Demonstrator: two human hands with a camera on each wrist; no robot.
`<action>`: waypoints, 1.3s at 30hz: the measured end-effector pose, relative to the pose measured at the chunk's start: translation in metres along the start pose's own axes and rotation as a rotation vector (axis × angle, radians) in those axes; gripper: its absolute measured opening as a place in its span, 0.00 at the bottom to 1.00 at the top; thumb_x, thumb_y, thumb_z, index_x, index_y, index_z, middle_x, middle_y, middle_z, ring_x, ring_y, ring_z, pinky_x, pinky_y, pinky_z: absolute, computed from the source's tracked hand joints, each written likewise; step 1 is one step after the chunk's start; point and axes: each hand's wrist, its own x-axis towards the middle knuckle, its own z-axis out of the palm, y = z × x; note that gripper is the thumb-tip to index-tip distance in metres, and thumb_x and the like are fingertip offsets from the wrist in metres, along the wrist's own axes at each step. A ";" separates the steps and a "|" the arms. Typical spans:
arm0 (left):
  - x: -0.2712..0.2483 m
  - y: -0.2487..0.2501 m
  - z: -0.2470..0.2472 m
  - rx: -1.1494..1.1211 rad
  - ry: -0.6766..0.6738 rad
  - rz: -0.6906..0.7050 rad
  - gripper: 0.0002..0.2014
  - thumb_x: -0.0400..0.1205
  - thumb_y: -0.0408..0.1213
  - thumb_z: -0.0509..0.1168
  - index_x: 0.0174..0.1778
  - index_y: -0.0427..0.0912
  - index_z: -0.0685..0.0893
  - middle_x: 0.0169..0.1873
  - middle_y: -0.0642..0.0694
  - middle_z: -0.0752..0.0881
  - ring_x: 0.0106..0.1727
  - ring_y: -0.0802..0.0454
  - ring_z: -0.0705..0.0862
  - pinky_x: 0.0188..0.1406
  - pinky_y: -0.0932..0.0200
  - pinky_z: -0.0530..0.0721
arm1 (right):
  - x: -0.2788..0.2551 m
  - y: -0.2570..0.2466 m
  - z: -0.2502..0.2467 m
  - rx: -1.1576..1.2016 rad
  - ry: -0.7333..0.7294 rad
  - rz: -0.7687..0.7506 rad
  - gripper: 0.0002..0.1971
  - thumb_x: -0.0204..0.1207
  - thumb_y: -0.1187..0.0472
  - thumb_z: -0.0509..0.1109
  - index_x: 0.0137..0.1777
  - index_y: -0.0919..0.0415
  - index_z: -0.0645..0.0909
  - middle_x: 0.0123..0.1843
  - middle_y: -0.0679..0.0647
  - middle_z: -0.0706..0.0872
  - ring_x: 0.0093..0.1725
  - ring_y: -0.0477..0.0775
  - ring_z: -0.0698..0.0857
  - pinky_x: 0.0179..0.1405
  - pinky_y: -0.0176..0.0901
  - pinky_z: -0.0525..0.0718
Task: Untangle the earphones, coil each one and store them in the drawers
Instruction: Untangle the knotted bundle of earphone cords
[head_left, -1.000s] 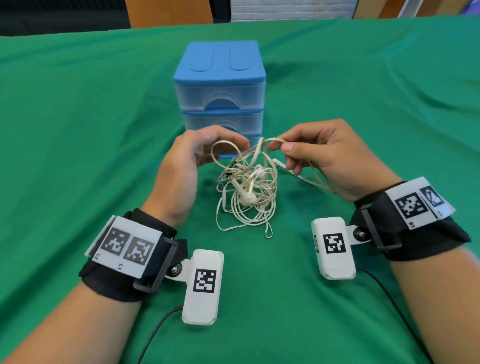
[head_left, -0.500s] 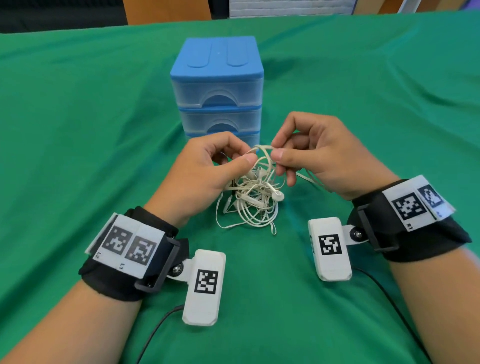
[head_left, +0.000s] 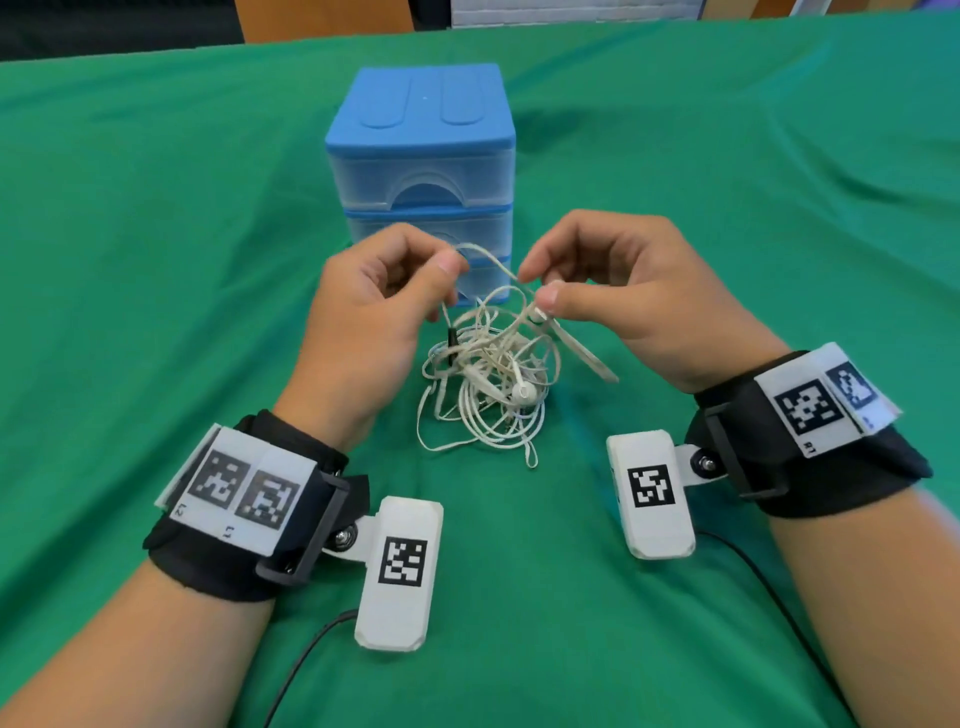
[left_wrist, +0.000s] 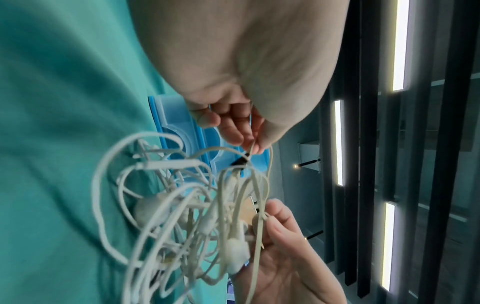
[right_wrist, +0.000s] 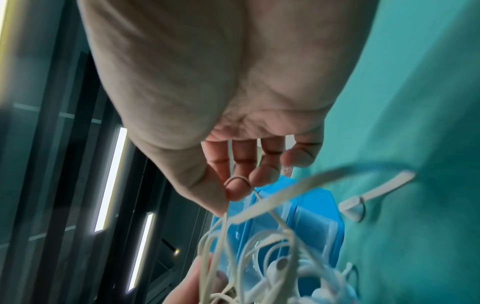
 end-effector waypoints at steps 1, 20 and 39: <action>0.001 -0.001 -0.002 -0.033 0.046 -0.011 0.05 0.86 0.32 0.66 0.45 0.39 0.85 0.32 0.48 0.84 0.32 0.60 0.78 0.34 0.68 0.73 | 0.000 0.000 -0.001 0.015 0.019 0.015 0.07 0.72 0.71 0.74 0.50 0.67 0.85 0.37 0.51 0.83 0.39 0.48 0.80 0.45 0.38 0.80; -0.004 0.009 0.000 -0.380 -0.125 0.044 0.05 0.88 0.30 0.60 0.50 0.39 0.81 0.34 0.46 0.85 0.44 0.48 0.87 0.51 0.56 0.83 | -0.001 -0.004 0.009 0.036 -0.016 0.087 0.04 0.78 0.68 0.73 0.44 0.69 0.81 0.28 0.55 0.77 0.24 0.46 0.71 0.23 0.32 0.68; -0.004 0.006 0.003 0.118 -0.156 0.079 0.03 0.80 0.38 0.77 0.45 0.43 0.92 0.21 0.54 0.60 0.26 0.56 0.57 0.27 0.61 0.57 | 0.000 -0.017 0.000 0.093 0.294 0.038 0.01 0.81 0.67 0.71 0.48 0.62 0.84 0.40 0.60 0.93 0.24 0.52 0.84 0.20 0.39 0.75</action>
